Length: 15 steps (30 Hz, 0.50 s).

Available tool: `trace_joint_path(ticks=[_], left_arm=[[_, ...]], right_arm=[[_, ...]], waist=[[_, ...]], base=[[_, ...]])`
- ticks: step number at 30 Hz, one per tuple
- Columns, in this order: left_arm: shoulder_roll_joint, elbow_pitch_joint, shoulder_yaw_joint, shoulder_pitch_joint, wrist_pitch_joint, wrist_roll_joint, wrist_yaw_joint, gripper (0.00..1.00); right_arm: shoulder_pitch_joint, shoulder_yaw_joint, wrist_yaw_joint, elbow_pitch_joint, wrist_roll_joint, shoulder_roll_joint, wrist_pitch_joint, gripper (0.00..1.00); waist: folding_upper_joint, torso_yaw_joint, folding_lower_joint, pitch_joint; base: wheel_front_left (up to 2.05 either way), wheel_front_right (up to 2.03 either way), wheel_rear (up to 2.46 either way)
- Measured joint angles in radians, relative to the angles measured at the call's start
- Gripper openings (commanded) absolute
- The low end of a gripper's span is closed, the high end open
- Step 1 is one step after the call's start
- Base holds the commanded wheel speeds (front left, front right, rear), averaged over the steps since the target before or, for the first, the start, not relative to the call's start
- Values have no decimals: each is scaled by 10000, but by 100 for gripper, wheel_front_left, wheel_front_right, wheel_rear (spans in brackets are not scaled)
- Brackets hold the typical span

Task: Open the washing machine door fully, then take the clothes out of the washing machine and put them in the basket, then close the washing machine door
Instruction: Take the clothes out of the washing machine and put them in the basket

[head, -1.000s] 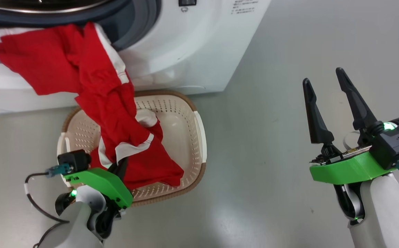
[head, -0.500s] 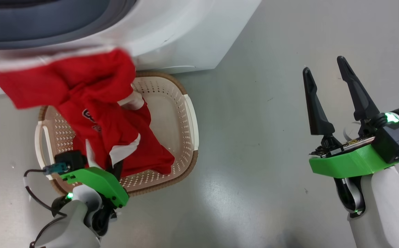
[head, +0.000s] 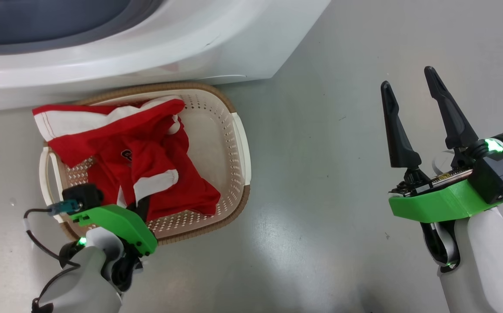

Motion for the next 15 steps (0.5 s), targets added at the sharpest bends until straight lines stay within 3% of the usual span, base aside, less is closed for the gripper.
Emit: trace_joint_path(ticks=[2,4,15], left_arm=[[4,-25,-142,-5,-15,-67,-2,40],[15,-63,-290,-27,-144,-81,-2,100],[144,-384,-713,-104,-1045,-351,-2,100]], right_arm=[[-1,2,0,29,0,0,0,100],[-4,2,0,75,0,-2,0,100],[9,67,0,286,-4,-2,0,100]], waist=[[0,19,0,-54],[0,43,0,-114],[0,256,0,-700]], base=[[0,0,0],[0,0,0],[0,0,0]])
